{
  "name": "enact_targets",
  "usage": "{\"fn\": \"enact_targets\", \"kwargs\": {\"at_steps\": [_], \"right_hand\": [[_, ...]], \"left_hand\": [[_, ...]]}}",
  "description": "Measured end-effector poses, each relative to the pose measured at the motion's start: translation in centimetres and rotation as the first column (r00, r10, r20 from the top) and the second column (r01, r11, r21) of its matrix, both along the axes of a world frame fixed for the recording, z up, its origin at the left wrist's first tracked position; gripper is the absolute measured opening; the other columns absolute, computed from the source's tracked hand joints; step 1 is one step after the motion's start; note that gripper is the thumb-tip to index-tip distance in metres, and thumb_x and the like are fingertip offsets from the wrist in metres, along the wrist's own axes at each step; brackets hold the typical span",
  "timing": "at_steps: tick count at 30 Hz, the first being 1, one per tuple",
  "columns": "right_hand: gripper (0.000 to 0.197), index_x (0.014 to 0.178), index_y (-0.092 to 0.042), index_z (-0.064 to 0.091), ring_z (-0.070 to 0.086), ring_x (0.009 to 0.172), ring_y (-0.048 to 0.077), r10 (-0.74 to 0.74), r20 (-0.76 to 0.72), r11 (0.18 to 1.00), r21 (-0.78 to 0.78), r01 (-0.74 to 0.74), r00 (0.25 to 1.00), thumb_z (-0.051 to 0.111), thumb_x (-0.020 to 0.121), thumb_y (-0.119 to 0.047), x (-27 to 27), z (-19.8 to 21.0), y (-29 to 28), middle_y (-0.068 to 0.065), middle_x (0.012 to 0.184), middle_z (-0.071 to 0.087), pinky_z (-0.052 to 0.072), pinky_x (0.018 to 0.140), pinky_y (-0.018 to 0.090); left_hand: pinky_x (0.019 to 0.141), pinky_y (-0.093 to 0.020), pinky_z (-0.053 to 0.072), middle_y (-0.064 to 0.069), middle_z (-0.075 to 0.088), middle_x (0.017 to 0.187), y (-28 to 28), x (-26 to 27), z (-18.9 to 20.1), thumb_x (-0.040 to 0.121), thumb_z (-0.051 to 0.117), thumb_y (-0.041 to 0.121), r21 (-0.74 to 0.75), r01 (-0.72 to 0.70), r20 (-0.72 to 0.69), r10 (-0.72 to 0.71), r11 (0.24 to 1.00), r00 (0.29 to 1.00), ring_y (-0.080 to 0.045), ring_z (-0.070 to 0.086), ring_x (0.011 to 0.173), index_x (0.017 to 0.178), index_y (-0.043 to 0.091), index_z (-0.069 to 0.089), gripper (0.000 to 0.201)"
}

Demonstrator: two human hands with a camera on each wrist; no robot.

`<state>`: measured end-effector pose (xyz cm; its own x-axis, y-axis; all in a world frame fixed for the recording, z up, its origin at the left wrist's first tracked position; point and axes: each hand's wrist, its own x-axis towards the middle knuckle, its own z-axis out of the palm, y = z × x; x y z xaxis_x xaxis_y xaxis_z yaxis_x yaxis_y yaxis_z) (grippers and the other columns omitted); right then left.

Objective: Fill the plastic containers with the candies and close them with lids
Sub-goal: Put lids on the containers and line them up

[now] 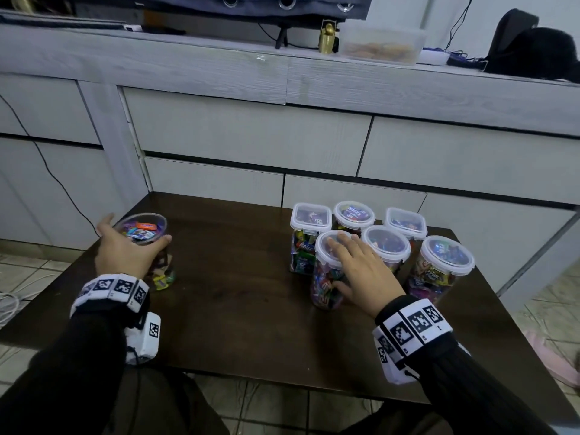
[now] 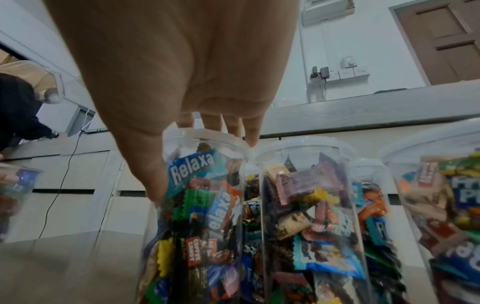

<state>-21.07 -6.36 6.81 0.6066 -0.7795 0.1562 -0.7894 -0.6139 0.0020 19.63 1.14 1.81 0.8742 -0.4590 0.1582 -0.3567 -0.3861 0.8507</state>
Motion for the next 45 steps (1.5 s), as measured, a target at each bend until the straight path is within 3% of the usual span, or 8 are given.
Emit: {"fn": "enact_targets", "kwargs": {"at_steps": [4,7,11,18,27,37,41,45], "right_hand": [[0.075,0.144,-0.018,0.030,0.022,0.142,0.023,0.010,0.107,1.000,-0.011,-0.009,0.994,0.070,0.082,-0.033,-1.7,0.5,0.6,0.007,0.152,0.027,0.022,0.116,0.035],[0.045,0.114,-0.018,0.051,0.049,0.107,0.020,0.001,0.221,0.996,-0.085,0.018,0.975,0.072,0.078,-0.034,-4.1,0.7,1.2,0.003,0.112,0.053,0.044,0.089,0.031],[0.029,0.094,-0.028,0.047,0.052,0.087,0.012,-0.164,0.181,0.986,0.057,0.156,0.970,0.065,0.080,-0.046,-8.6,0.1,1.3,-0.009,0.090,0.051,0.042,0.065,0.025],[0.094,0.143,-0.020,0.027,0.039,0.129,0.027,-0.466,-0.250,0.754,0.390,0.528,0.849,0.064,0.072,-0.068,-14.0,-4.4,0.7,0.007,0.142,0.039,0.039,0.104,0.038],[0.107,0.147,-0.020,0.020,0.044,0.127,0.029,-0.455,-0.443,0.659,0.416,0.626,0.773,0.080,0.064,-0.050,-14.6,-6.7,1.0,0.007,0.137,0.040,0.045,0.100,0.037],[0.076,0.121,-0.041,0.044,0.055,0.098,0.009,-0.263,-0.188,0.702,0.635,0.321,0.946,0.078,0.054,-0.057,-11.2,2.5,2.3,-0.011,0.111,0.055,0.050,0.083,0.026],[0.084,0.129,-0.048,0.041,0.051,0.105,-0.006,-0.042,0.074,0.854,0.520,-0.002,0.996,0.068,0.053,-0.071,-8.2,7.8,4.2,-0.023,0.120,0.054,0.043,0.086,0.013],[0.091,0.146,-0.041,0.025,0.030,0.135,0.004,0.206,0.151,0.921,0.305,-0.243,0.967,0.065,0.069,-0.068,-3.9,8.2,5.0,-0.013,0.150,0.033,0.029,0.112,0.028]], "left_hand": [[0.102,-0.052,0.044,-0.005,0.054,0.138,-0.3,-5.0,0.2,0.058,0.090,0.043,0.009,0.249,0.013,-0.249,0.968,0.968,-0.035,0.053,0.123,0.141,0.039,0.021,0.108],[0.100,-0.044,0.046,0.003,0.053,0.137,-0.2,-9.5,-0.3,0.057,0.090,0.041,-0.041,0.441,0.017,-0.441,0.896,0.897,-0.023,0.055,0.119,0.140,0.043,0.021,0.108],[0.094,-0.032,0.046,0.021,0.052,0.125,0.1,-15.2,-1.0,0.051,0.088,0.051,-0.092,0.618,0.016,-0.619,0.781,0.785,-0.006,0.053,0.109,0.139,0.049,0.021,0.111],[0.100,-0.031,0.048,0.023,0.055,0.128,1.0,-20.7,-2.8,0.044,0.091,0.052,-0.233,0.777,-0.048,-0.805,0.585,0.592,0.002,0.054,0.118,0.132,0.055,0.032,0.106],[0.101,-0.034,0.049,0.019,0.056,0.126,0.8,-21.8,-2.6,0.046,0.093,0.042,-0.290,0.829,-0.077,-0.875,0.478,0.478,-0.004,0.055,0.120,0.127,0.050,0.040,0.097],[0.099,-0.030,0.050,0.023,0.057,0.122,0.4,-21.8,-2.3,0.048,0.095,0.037,-0.280,0.876,-0.120,-0.919,0.393,0.374,-0.005,0.056,0.120,0.125,0.052,0.041,0.095],[0.101,-0.031,0.049,0.019,0.057,0.126,0.3,-22.3,-2.5,0.049,0.095,0.037,-0.283,0.897,-0.125,-0.940,0.340,0.317,-0.008,0.056,0.122,0.130,0.048,0.040,0.099],[0.101,-0.029,0.049,0.016,0.059,0.127,0.5,-23.0,-2.8,0.051,0.095,0.030,-0.302,0.896,-0.103,-0.946,0.325,0.309,-0.010,0.057,0.121,0.130,0.048,0.040,0.098]]}}
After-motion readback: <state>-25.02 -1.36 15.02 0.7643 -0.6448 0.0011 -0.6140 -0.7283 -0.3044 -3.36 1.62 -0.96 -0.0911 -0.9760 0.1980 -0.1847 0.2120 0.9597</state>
